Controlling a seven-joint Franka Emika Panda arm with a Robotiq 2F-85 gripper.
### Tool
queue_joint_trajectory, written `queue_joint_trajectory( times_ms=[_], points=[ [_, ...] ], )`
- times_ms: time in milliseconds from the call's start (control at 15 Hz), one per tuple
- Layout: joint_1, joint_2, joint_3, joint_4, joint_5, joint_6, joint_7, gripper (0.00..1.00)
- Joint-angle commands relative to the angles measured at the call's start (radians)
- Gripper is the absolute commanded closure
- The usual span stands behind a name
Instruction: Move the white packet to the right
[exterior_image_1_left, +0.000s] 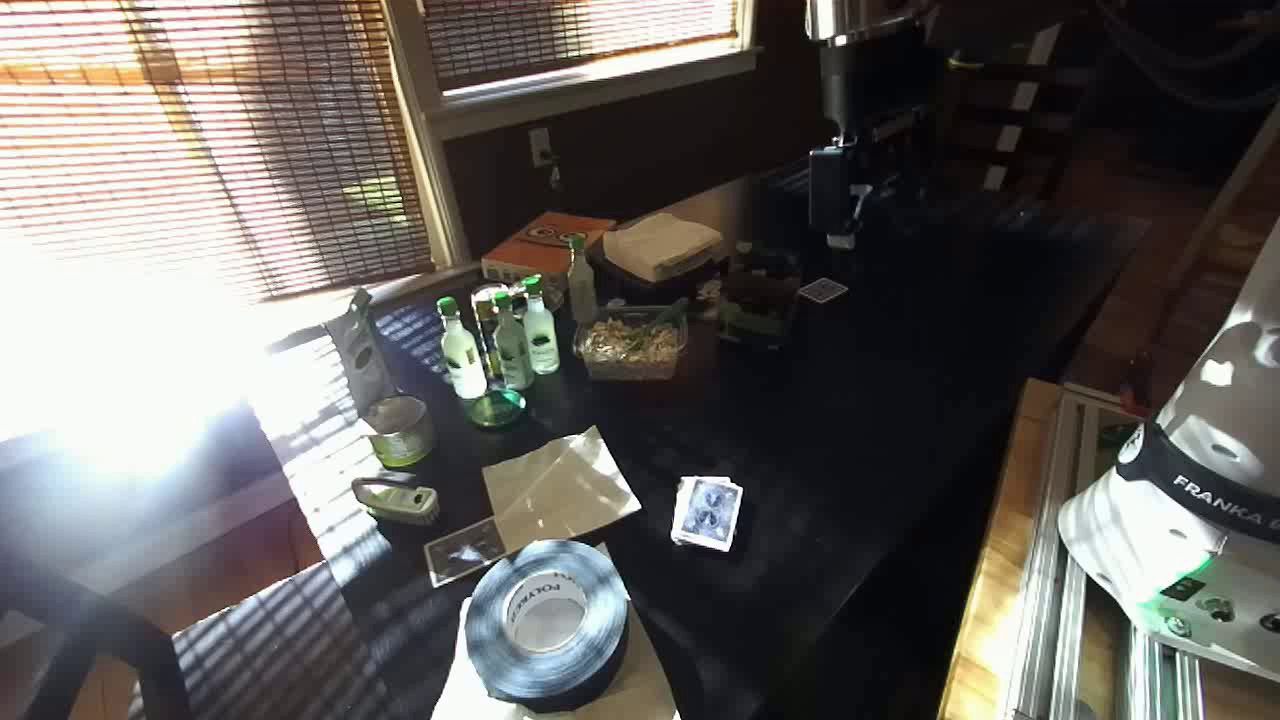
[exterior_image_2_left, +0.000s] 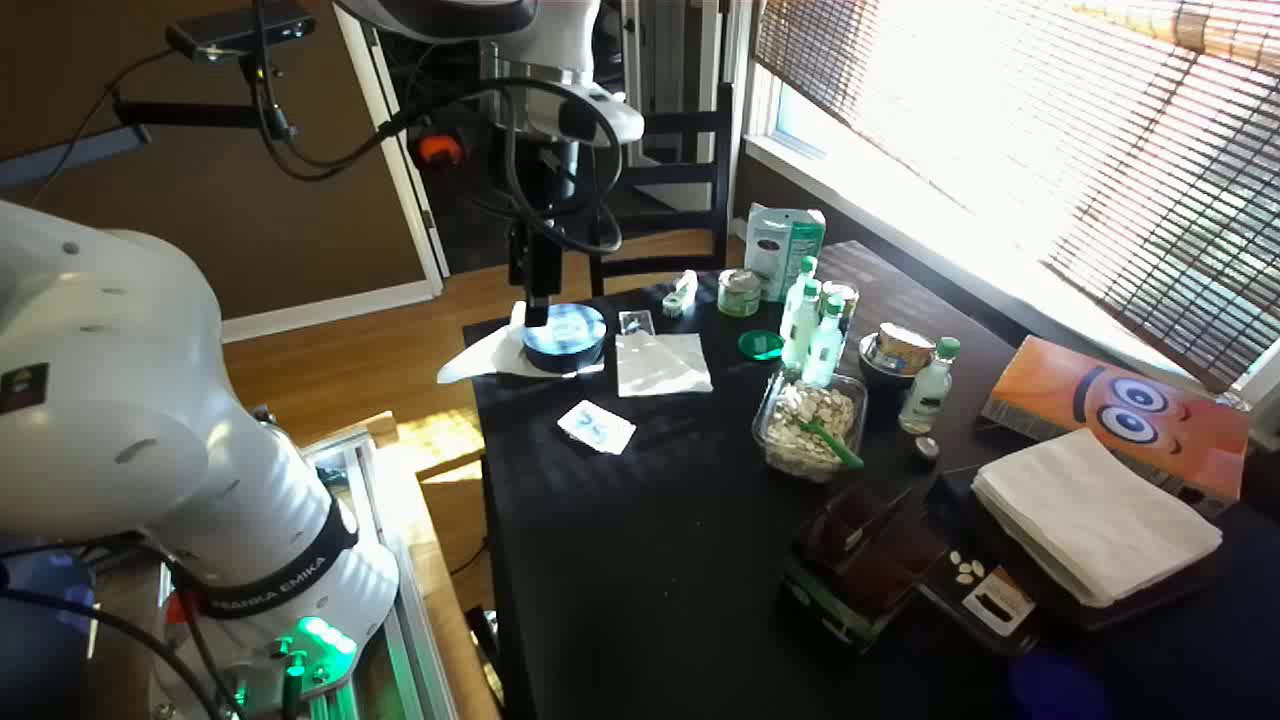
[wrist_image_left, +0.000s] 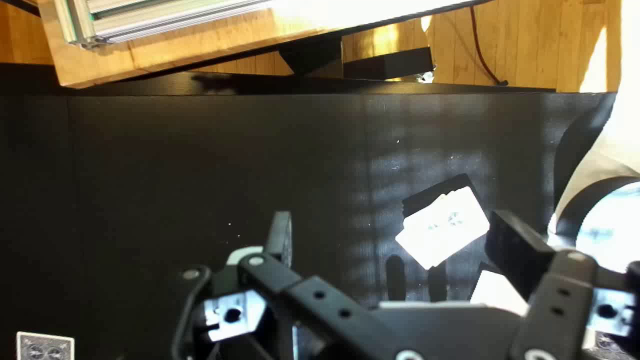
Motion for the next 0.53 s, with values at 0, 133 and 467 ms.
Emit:
queue_joint_trajectory(
  times_ms=[0, 133, 467],
  points=[
    [-0.002, 0.000, 0.002, 0.002, 0.001, -0.003, -0.001, 0.00],
    [-0.002, 0.000, 0.002, 0.002, 0.001, -0.003, -0.001, 0.00],
    [-0.036, 0.166, -0.034, 0.195, 0.057, 0.017, 0.052, 0.00]
  ],
)
